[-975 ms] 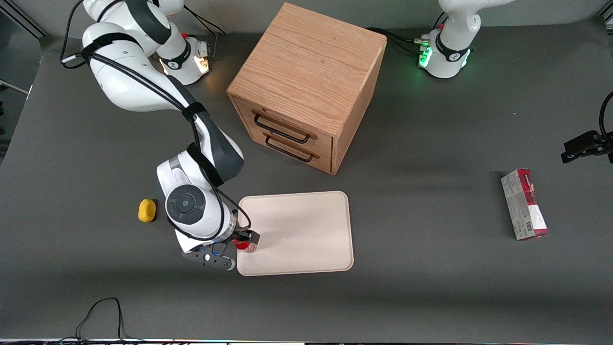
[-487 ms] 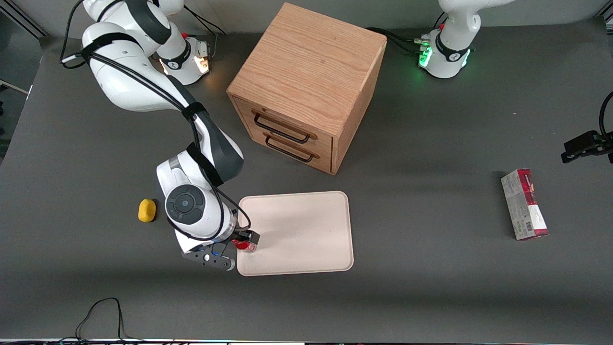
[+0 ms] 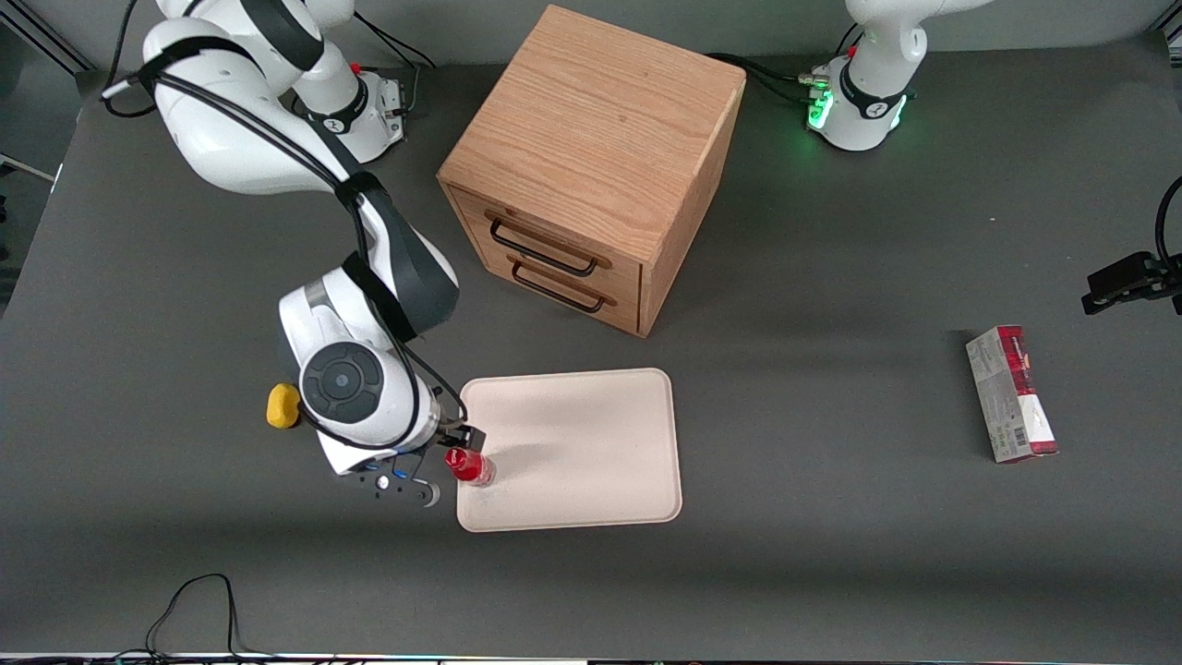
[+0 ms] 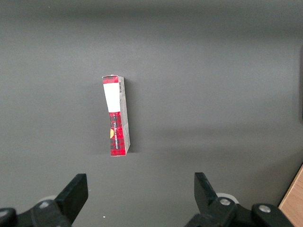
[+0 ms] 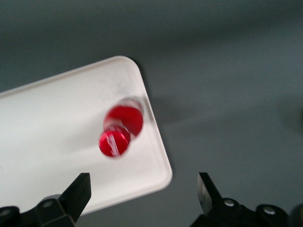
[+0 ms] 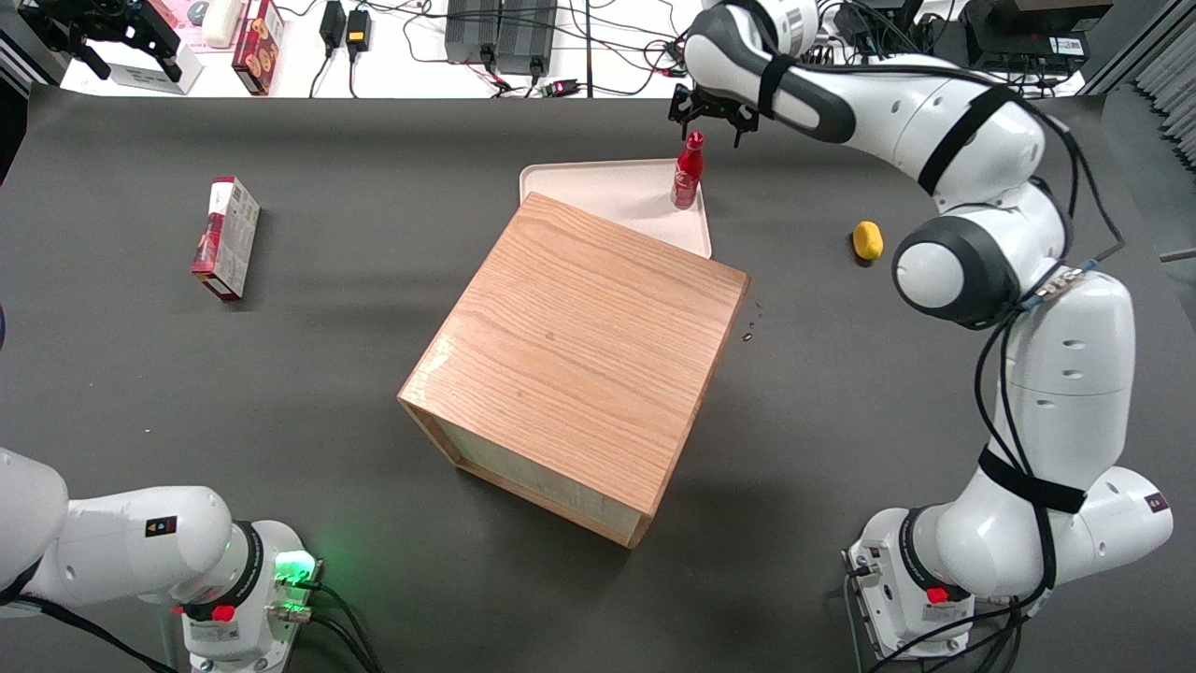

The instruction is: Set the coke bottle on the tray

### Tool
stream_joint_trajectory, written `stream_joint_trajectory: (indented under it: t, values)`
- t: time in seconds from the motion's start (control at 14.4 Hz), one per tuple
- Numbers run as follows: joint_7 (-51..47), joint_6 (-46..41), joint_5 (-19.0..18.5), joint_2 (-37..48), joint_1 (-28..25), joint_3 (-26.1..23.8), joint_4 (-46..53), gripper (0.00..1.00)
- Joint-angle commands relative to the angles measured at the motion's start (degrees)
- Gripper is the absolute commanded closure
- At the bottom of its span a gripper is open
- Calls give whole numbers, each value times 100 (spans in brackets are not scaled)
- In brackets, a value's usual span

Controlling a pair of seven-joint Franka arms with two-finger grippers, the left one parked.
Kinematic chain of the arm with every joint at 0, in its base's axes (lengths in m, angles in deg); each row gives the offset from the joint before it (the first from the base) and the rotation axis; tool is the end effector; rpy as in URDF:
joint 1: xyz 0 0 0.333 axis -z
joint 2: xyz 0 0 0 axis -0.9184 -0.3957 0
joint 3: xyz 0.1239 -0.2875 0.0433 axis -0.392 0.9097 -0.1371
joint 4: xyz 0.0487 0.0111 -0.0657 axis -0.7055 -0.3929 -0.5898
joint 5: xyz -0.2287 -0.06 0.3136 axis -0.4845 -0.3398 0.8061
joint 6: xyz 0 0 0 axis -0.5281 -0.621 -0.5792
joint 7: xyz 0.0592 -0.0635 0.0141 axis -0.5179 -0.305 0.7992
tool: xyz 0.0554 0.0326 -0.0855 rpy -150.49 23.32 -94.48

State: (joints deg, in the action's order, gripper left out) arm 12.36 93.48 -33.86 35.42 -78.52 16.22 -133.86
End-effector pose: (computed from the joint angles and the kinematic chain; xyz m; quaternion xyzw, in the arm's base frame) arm 0.6937 0.2931 0.3796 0.9904 -0.1287 -0.0255 0.0435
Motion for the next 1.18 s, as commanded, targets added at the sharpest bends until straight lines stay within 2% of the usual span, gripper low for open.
stream_joint_trajectory:
  t: [0.0, 0.28, 0.42, 0.63, 0.84, 1.11]
  values:
    - [564, -3, 439, 1211, 391, 19, -1445, 0]
    - [1697, 278, 1081, 2749, 1015, 54, -3194, 0]
    - [2189, 585, 1266, 3558, 1217, 159, -4143, 0]
    - [3575, 727, 1923, 4745, 1052, 1106, -5173, 0]
    - [4143, 657, 1961, 5546, 333, 2345, -5746, 0]
    - [4196, 245, 1908, 5531, 330, 2437, -5327, 0]
